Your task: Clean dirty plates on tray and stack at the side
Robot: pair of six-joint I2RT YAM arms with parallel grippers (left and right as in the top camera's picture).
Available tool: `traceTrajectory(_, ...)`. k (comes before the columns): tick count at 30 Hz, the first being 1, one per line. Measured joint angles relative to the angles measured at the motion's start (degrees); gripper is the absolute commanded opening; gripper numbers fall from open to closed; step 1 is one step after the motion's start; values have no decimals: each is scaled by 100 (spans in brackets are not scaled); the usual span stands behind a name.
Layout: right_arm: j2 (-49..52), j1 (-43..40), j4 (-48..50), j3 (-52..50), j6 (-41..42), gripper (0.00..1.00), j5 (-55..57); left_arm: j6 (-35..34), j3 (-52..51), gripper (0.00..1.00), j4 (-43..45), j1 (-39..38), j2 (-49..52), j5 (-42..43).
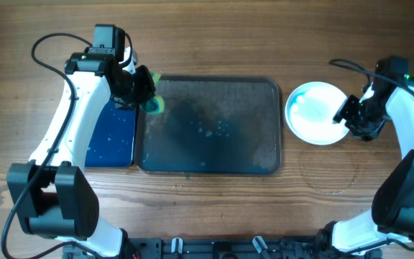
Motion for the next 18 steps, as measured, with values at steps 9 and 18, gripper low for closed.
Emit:
traceTrajectory(9, -308, 1416, -308, 1432, -601, 99, -258, 1187, -234, 4, -780, 616, -13, -1692)
traceTrajectory(18, -308, 2138, -413, 1429, -688, 100, -181, 2640, -1563, 31, 1139, 815, -11, -2833)
